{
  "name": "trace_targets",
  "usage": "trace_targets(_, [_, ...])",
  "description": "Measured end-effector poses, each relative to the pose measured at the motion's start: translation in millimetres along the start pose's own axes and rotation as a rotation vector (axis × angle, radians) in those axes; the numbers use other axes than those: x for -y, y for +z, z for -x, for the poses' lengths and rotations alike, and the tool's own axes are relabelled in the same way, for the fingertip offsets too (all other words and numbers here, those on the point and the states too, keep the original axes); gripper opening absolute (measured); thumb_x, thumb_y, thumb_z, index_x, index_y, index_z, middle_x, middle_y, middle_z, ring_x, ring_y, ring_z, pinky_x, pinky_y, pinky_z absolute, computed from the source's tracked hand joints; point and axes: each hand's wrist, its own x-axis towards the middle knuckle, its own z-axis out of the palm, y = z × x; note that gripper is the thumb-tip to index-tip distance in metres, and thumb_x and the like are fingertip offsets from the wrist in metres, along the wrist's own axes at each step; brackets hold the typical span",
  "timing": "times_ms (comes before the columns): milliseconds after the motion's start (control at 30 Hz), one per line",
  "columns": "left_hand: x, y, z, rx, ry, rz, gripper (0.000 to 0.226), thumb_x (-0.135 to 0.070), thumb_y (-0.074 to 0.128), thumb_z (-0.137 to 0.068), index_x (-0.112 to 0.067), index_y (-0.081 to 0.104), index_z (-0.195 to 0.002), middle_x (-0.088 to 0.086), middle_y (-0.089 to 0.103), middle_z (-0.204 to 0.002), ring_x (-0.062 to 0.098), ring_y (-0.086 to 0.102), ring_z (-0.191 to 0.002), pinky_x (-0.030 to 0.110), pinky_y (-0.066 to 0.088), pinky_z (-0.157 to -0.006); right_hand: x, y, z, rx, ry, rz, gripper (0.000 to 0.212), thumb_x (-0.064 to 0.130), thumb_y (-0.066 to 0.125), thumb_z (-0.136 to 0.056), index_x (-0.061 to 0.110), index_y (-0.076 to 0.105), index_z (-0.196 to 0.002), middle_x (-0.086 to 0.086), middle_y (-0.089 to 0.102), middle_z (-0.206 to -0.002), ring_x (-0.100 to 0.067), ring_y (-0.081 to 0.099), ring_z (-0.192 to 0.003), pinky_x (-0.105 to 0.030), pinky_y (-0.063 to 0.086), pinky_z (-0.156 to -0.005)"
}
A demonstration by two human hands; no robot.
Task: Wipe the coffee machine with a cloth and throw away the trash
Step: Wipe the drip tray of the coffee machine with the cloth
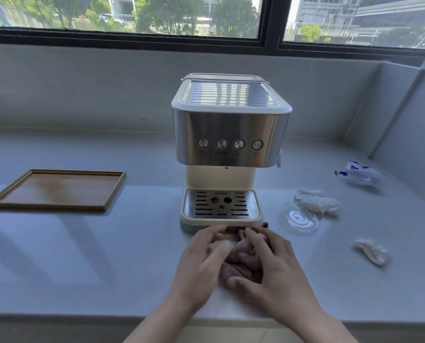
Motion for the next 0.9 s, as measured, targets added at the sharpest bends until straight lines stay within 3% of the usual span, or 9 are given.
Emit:
trace_targets(133, [35.1, -50.3, 5.4, -0.021, 0.194, -0.609, 0.031, -0.031, 0.067, -0.079, -0.027, 0.069, -0.11, -0.015, 0.061, -0.107, 0.009, 0.055, -0.107, 0.027, 0.041, -0.093, -7.1, -0.3, -4.0, -0.227, 0.014, 0.097, 0.044, 0.042, 0.077, -0.071, 0.028, 0.066, -0.111, 0.004, 0.063, -0.108, -0.026, 0.056, -0.099, -0.034, 0.047, -0.079])
trace_targets(233, [41.6, -65.8, 1.2, -0.111, 0.193, -0.698, 0.039, -0.016, 0.072, -0.081, -0.02, 0.064, -0.119, -0.006, 0.055, -0.113, 0.021, 0.055, -0.108, 0.029, 0.04, -0.088, -12.7, -15.9, -14.6, -0.253, 0.123, 0.115, 0.035, 0.034, 0.08, -0.064, 0.033, 0.065, -0.096, 0.008, 0.063, -0.085, -0.023, 0.06, -0.082, -0.03, 0.039, -0.062])
trace_targets(333, [39.3, -63.7, -6.6, -0.094, 0.123, -0.76, 0.062, -0.038, 0.06, -0.09, -0.042, 0.032, -0.145, -0.005, 0.032, -0.15, 0.019, 0.039, -0.132, 0.033, 0.036, -0.102, -7.2, -34.3, -47.9, -0.404, 0.151, -0.07, 0.03, 0.026, 0.068, -0.061, 0.036, 0.058, -0.088, 0.014, 0.066, -0.073, -0.011, 0.063, -0.066, -0.028, 0.048, -0.054])
trace_targets(400, [42.2, -58.2, -10.1, -0.042, 0.145, -0.881, 0.066, -0.056, 0.039, -0.093, -0.055, 0.005, -0.149, -0.007, 0.008, -0.164, 0.015, 0.026, -0.144, 0.036, 0.028, -0.109, -4.5, -41.2, -82.7, -0.469, 0.152, -0.126, 0.036, 0.019, 0.07, -0.064, 0.036, 0.06, -0.093, 0.01, 0.067, -0.077, -0.013, 0.064, -0.069, -0.028, 0.05, -0.055])
trace_targets(467, [43.7, -55.9, -11.7, -0.005, 0.177, -0.93, 0.064, -0.06, 0.027, -0.092, -0.057, -0.004, -0.147, -0.012, -0.004, -0.165, 0.012, 0.02, -0.148, 0.036, 0.024, -0.111, -2.8, -37.3, -111.1, -0.327, 0.127, -0.029, 0.042, 0.015, 0.073, -0.07, 0.033, 0.065, -0.107, -0.003, 0.065, -0.085, -0.025, 0.062, -0.078, -0.03, 0.048, -0.062])
trace_targets(567, [46.5, -59.1, -12.6, -0.008, 0.175, -0.913, 0.063, -0.054, 0.032, -0.096, -0.056, -0.003, -0.148, -0.017, -0.01, -0.163, 0.01, 0.02, -0.148, 0.033, 0.021, -0.111, -1.1, -25.7, -120.2, -0.132, 0.118, 0.06, 0.036, 0.017, 0.071, -0.074, 0.028, 0.069, -0.108, -0.005, 0.06, -0.08, -0.032, 0.056, -0.083, -0.03, 0.039, -0.063])
trace_targets(700, [44.4, -57.7, -10.8, -0.018, 0.181, -0.941, 0.065, -0.053, 0.031, -0.096, -0.054, -0.008, -0.148, -0.017, -0.014, -0.163, 0.009, 0.018, -0.148, 0.03, 0.02, -0.112, 2.6, -19.6, -71.2, -0.194, 0.024, 0.079, 0.033, 0.013, 0.071, -0.064, 0.025, 0.068, -0.095, 0.019, 0.051, -0.076, -0.019, 0.052, -0.073, -0.025, 0.037, -0.058])
trace_targets(800, [44.9, -57.2, -10.5, -0.023, 0.182, -0.913, 0.064, -0.054, 0.025, -0.091, -0.054, -0.004, -0.149, -0.016, -0.01, -0.163, 0.009, 0.021, -0.147, 0.03, 0.021, -0.111, -4.5, -6.1, -32.9, -0.173, 0.067, 0.146, 0.045, 0.014, 0.077, -0.064, 0.025, 0.072, -0.107, 0.004, 0.059, -0.085, -0.027, 0.055, -0.081, -0.028, 0.036, -0.064])
trace_targets(900, [48.5, -56.6, -10.9, -0.025, 0.186, -0.922, 0.065, -0.053, 0.024, -0.09, -0.052, -0.002, -0.149, -0.015, -0.007, -0.164, 0.01, 0.023, -0.147, 0.031, 0.021, -0.111, -13.3, 7.0, -18.0, -0.252, 0.174, 0.19, 0.037, 0.017, 0.083, -0.064, 0.02, 0.073, -0.099, -0.004, 0.059, -0.08, -0.032, 0.055, -0.077, -0.03, 0.038, -0.064])
